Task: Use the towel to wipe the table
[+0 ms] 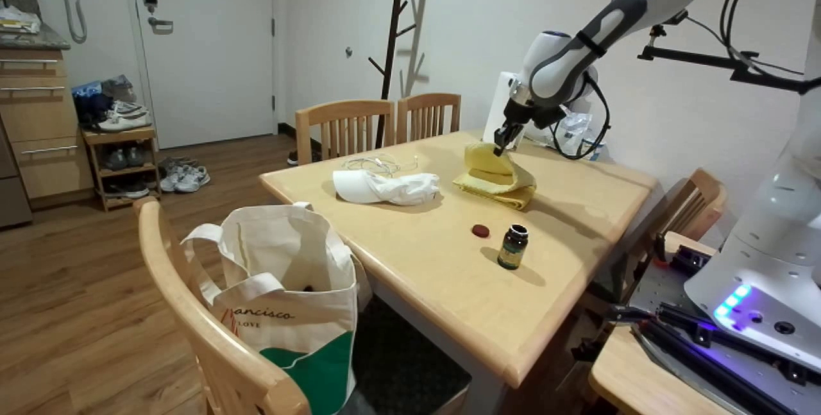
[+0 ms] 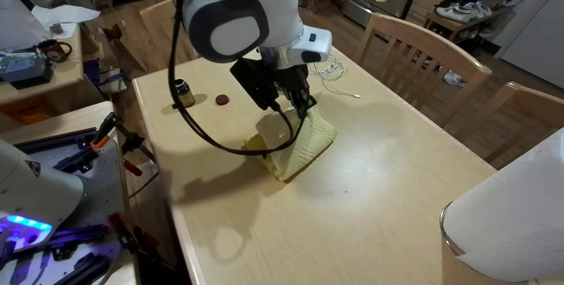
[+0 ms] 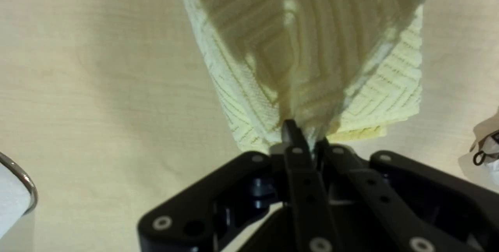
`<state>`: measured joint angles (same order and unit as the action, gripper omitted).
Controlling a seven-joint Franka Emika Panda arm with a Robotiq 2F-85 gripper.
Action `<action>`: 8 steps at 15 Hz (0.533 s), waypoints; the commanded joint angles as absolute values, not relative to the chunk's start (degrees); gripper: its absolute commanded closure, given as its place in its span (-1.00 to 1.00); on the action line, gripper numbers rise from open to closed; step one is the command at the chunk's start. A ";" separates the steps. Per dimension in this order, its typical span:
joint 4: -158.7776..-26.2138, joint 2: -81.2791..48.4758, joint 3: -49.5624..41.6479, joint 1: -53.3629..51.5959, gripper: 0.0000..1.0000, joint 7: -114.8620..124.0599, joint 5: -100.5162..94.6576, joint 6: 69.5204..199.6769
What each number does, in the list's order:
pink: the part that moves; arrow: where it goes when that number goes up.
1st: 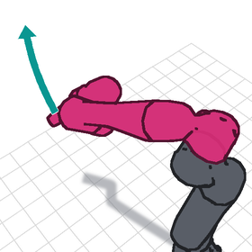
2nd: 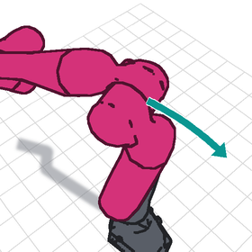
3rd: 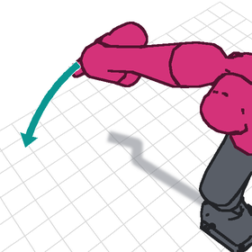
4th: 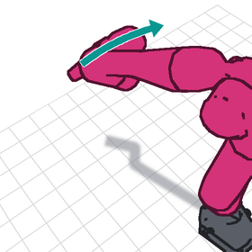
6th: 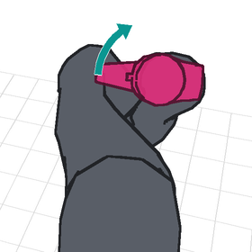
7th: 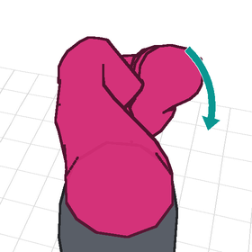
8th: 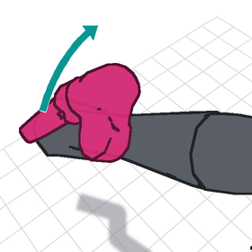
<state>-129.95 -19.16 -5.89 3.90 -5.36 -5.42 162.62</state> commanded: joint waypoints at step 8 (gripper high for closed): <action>-99.50 -39.98 -7.83 1.17 0.97 -0.76 -6.60 155.51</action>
